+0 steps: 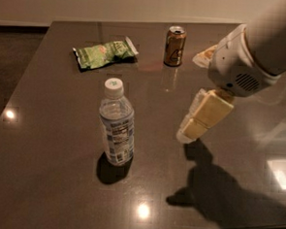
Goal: Knock blue plastic bottle over
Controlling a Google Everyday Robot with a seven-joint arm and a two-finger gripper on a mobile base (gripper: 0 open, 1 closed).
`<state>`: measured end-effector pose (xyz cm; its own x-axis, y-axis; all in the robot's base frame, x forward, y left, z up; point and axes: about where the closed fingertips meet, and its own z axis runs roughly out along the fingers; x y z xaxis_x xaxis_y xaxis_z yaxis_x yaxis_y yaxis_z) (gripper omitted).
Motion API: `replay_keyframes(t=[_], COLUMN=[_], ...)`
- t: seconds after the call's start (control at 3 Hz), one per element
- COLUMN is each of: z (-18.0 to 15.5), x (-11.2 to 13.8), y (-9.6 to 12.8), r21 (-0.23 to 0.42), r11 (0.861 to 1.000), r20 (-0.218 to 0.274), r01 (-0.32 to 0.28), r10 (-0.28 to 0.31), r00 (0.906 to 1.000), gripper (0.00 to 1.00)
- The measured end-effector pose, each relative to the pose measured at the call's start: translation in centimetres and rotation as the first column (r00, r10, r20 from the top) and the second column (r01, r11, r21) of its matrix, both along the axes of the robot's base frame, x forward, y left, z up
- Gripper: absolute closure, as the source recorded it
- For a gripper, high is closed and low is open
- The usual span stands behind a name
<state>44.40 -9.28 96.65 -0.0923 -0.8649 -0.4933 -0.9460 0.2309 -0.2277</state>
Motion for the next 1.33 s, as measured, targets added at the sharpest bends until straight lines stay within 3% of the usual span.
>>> replay_keyframes(t=[0.33,0.67,1.33], z=[-0.8,-1.6,-2.4], x=[0.1,-0.5,-2.3], y=[3.5,6.7,11.2], r21=[0.105,0.188,0.312], r11=[0.994,0.978,0.929], r20=[0.005,-0.002,-0.026], r01=[-0.044,-0.095,-0.197], r10=[0.044,0.097,0.216], r00=[0.999,0.9953,0.9761], gripper=[0.0,0.0,0.0])
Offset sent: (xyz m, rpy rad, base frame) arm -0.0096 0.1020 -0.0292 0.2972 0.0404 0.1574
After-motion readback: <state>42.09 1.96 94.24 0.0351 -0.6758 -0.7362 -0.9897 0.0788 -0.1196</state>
